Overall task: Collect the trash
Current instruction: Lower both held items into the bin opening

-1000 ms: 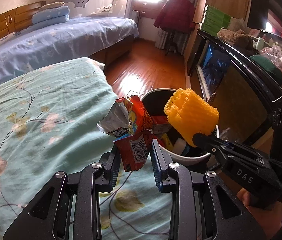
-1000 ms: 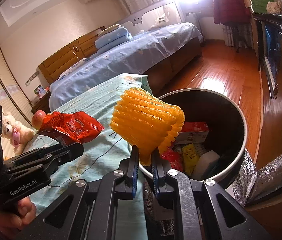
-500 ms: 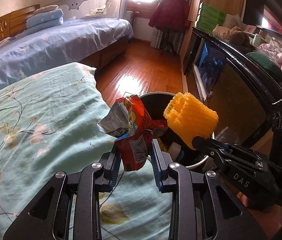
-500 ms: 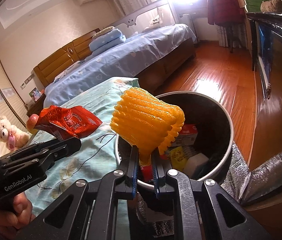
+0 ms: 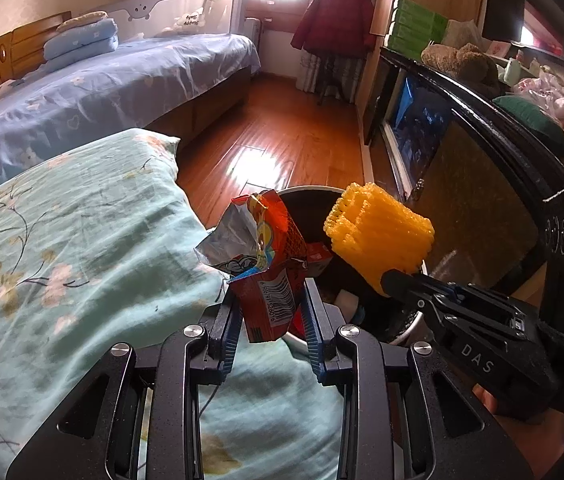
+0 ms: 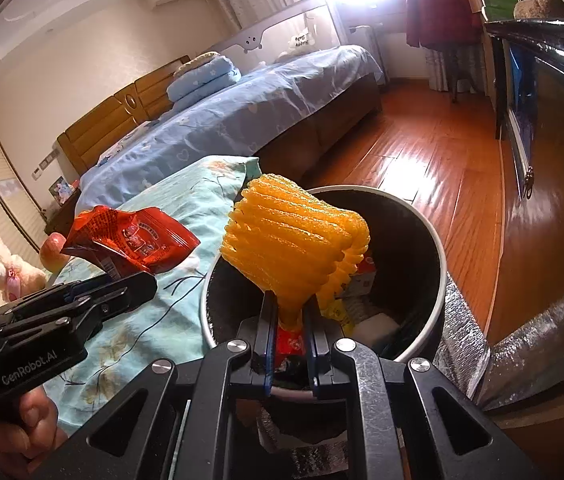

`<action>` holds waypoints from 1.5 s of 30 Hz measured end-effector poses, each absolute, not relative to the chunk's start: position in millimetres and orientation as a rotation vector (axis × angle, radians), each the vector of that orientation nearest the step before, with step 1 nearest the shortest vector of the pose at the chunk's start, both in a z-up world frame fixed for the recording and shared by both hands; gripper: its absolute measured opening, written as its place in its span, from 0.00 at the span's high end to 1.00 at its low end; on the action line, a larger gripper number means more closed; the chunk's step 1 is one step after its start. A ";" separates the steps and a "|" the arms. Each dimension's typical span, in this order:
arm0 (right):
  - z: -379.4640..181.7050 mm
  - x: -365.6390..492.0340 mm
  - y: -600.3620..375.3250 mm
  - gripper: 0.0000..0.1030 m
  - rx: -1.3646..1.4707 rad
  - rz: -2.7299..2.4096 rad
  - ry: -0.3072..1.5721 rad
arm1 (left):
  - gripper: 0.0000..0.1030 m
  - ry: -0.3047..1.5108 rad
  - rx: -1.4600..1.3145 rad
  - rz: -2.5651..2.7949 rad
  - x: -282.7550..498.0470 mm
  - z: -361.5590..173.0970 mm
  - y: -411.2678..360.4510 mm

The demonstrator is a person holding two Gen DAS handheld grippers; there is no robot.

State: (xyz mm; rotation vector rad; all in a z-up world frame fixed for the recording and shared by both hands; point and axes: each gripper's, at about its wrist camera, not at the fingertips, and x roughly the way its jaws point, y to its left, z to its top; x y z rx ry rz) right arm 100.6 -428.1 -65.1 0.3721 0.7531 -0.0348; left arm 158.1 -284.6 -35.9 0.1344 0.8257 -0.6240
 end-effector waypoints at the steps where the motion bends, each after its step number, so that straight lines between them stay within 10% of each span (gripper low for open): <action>1: -65.0 102.0 -428.5 0.88 0.371 -0.036 0.754 | 0.74 0.827 0.136 -0.624 159.0 -36.4 -285.8; 45: -74.5 123.8 -453.1 0.88 0.347 -0.073 0.797 | 0.74 0.856 0.169 -0.630 181.3 -47.8 -322.6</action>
